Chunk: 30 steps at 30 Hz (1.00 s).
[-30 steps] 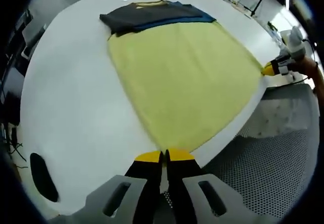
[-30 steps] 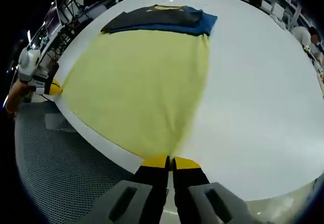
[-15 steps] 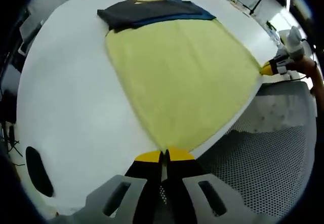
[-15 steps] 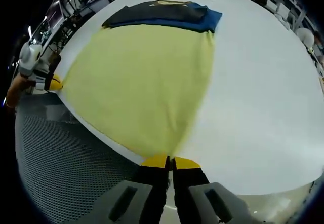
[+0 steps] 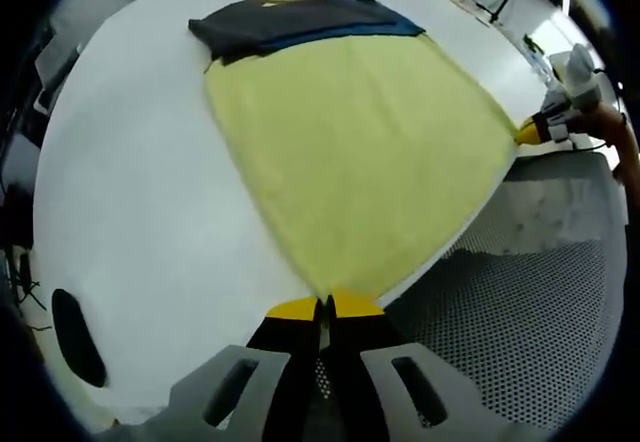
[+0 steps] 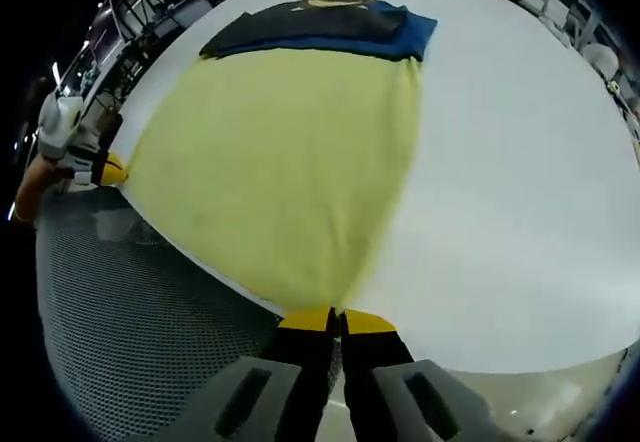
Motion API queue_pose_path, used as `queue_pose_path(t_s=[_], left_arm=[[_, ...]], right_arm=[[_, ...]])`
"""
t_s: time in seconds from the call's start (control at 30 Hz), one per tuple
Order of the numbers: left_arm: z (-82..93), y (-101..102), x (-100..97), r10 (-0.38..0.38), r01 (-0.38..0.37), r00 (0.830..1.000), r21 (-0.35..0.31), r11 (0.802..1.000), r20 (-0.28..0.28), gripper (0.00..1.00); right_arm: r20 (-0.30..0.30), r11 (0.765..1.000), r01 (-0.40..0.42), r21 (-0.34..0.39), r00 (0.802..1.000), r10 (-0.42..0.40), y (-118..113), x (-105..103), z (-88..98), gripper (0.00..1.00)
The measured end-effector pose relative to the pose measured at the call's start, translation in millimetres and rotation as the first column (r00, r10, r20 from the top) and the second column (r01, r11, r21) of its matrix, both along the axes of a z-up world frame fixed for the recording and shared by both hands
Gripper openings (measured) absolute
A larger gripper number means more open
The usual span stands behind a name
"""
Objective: Fold the garment on the visible template until the final outline fits inside the template.
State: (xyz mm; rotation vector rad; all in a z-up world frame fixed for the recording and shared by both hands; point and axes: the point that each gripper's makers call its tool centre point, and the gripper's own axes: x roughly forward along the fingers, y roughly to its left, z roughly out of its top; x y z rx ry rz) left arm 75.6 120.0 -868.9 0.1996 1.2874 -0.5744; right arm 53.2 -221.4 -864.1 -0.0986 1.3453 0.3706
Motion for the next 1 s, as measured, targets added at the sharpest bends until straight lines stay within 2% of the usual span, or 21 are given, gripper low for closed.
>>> queue_pose_path(t_s=[0.07,0.2,0.4,0.57,0.67,0.77,0.87,1.0], left_arm=[[1.3,0,0.3,-0.001,0.001,1.000,0.000,1.000,0.001,0.01],[8.5,-2,2.5,-0.001,0.001,1.000,-0.014,1.000,0.013,0.01],[16.8,-4,8.8,0.013,-0.012,1.000,-0.043,0.999,0.022,0.01],[24.7,-4,14.3,0.032,-0.030,0.999,-0.061,0.998,0.035,0.01],[33.7,-4,22.0,0.046,-0.041,0.997,-0.084,0.996,0.061,0.01],[40.3,-6,34.0,0.076,-0.062,0.991,-0.121,0.991,0.111,0.01],[44.8,-4,39.4,0.094,-0.078,0.988,-0.127,0.989,0.125,0.01],[59.5,-3,58.7,0.146,-0.113,0.971,-0.173,0.978,0.188,0.01]], right_arm=[[0.002,1.000,-0.001,0.000,1.000,0.001,0,0,1.0,0.00],[0.020,0.998,0.058,0.037,0.998,-0.058,-1,5,6.7,0.00],[0.038,0.999,0.035,0.040,0.999,-0.036,1,6,14.9,0.00],[0.065,0.997,0.037,0.072,0.997,-0.042,6,13,25.8,0.00],[0.093,0.995,0.049,0.087,0.994,-0.057,7,21,35.1,0.00],[0.123,0.990,0.090,0.107,0.987,-0.103,5,31,44.4,0.00],[0.144,0.987,0.100,0.123,0.983,-0.117,5,38,51.1,0.00],[0.173,0.985,0.127,0.120,0.974,-0.147,2,52,57.6,0.00]])
